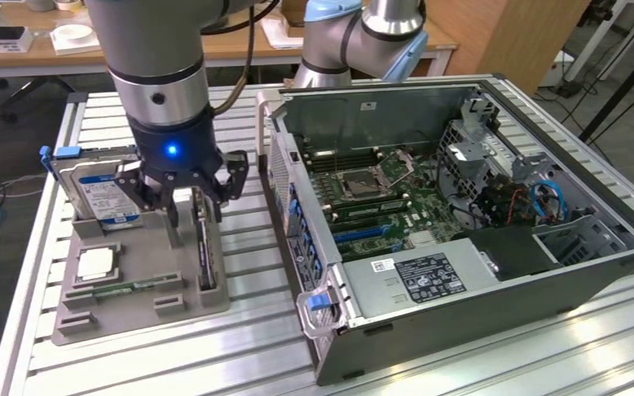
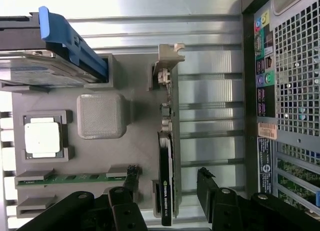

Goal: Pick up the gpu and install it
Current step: 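Pick up the gpu and move the gpu toward the slot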

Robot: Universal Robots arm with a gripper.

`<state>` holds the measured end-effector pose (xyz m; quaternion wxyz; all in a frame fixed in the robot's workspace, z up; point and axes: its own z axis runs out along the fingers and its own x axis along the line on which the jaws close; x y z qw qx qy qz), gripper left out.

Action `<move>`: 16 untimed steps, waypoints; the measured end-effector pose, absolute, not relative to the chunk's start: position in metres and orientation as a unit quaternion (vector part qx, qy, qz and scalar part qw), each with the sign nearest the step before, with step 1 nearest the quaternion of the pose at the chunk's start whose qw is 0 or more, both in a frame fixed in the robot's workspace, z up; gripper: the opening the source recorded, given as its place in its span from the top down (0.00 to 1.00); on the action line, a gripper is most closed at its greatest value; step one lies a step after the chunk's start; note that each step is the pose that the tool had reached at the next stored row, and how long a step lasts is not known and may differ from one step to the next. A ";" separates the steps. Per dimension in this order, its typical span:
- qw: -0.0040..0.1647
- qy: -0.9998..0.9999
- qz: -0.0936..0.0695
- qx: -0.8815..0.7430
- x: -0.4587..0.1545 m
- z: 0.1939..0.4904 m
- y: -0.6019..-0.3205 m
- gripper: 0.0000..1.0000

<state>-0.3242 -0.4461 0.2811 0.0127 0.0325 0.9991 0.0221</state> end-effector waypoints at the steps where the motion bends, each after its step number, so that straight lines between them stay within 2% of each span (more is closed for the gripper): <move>1: 0.013 0.999 0.022 0.033 -0.324 0.280 -0.446 0.41; 16: 0.013 0.999 0.022 0.032 -0.324 0.260 -0.448 0.41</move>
